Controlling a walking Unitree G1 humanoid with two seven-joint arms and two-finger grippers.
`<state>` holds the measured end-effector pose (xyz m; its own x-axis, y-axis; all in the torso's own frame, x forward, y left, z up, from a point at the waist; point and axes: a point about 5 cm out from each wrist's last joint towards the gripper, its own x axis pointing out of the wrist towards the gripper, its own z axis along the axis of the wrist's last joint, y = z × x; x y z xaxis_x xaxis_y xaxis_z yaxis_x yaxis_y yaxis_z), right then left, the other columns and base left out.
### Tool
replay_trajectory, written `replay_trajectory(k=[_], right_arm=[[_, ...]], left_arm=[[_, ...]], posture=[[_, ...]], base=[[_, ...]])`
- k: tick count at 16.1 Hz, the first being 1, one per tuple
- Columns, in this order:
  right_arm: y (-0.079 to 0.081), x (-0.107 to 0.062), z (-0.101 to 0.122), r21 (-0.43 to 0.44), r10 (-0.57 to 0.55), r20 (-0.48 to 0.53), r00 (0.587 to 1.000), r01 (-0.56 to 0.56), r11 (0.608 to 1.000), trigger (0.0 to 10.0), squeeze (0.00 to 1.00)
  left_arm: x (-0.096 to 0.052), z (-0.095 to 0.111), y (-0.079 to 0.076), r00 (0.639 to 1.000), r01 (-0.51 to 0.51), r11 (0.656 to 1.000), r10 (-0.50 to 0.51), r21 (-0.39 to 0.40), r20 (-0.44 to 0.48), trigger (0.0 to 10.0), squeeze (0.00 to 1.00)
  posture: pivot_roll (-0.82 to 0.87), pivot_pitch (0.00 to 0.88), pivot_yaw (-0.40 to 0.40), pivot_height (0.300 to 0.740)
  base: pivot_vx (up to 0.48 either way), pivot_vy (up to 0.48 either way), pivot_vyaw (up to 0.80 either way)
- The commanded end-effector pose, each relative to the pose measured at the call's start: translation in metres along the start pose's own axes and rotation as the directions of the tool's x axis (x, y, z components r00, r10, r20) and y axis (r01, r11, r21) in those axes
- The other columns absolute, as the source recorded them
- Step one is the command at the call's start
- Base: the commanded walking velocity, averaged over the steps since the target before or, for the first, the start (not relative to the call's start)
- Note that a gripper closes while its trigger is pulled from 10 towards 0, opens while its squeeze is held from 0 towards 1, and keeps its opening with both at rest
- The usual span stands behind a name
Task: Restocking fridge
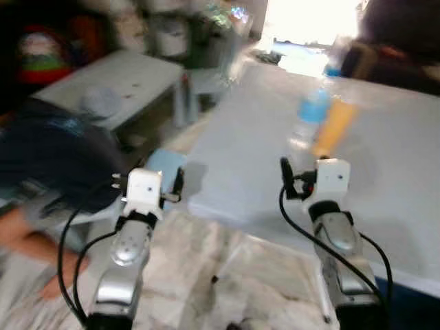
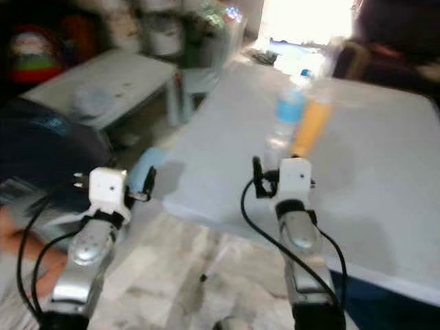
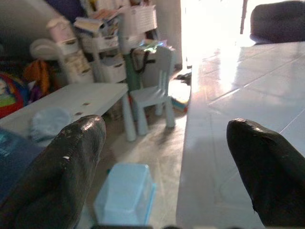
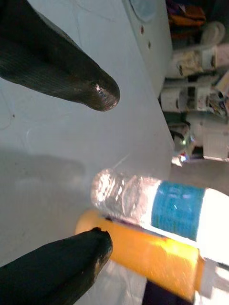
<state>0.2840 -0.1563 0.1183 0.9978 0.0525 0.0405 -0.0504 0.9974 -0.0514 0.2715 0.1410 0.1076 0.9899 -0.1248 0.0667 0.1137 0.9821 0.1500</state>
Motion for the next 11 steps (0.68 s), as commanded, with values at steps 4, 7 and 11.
replay_trajectory(k=[4, 7, 11], right_arm=[[0.006, 0.0027, 0.0028, -0.004, 0.022, 0.013, 1.0, -0.022, 1.0, 10.0, 0.0], [0.0057, 0.003, 0.0044, -0.004, 0.021, 0.024, 0.999, -0.021, 1.0, 10.0, 0.0], [0.0072, 0.0018, 0.0045, -0.004, 0.022, 0.027, 0.999, -0.022, 1.0, 10.0, 0.0]], left_arm=[[-0.0024, -0.0022, 0.0063, 1.0, -0.015, 1.0, 0.015, 0.004, -0.013, 10.0, 0.0], [-0.0026, 0.0024, 0.0036, 1.0, 0.02, 1.0, -0.02, -0.002, 0.02, 10.0, 0.0], [-0.0047, 0.0027, 0.0034, 0.999, 0.026, 1.0, -0.026, -0.007, 0.021, 10.0, 0.0]], posture=[[0.03, 0.0, -0.028, 0.74], [0.02, 0.0, -0.026, 0.74], [0.03, 0.0, -0.022, 0.74]], base=[[0.0, 0.0, -0.8], [0.266, 0.0, -0.27], [0.473, 0.0, 0.0]])
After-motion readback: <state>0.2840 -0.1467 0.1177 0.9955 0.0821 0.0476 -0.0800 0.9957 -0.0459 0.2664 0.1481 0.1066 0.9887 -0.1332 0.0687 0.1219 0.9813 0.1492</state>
